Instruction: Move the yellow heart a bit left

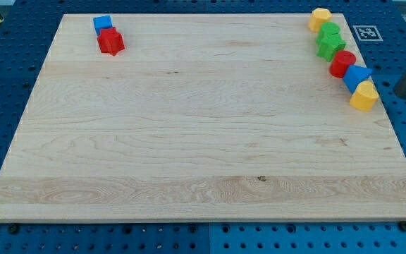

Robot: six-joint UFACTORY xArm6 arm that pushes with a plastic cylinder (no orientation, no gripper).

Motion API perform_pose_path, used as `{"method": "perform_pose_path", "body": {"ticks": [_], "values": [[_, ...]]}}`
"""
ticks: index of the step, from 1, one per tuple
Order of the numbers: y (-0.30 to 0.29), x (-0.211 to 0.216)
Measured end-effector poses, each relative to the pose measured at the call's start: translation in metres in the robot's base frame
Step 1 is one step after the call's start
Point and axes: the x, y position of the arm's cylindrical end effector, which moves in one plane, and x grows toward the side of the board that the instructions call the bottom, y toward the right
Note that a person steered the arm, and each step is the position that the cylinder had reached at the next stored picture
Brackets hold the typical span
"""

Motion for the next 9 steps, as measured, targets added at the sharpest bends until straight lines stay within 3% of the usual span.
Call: {"method": "perform_pose_path", "body": {"ticks": [2,5,7,9], "values": [[-0.024,-0.006],[-0.025,-0.006],[0.005,0.003],[-0.018,0.013]]}}
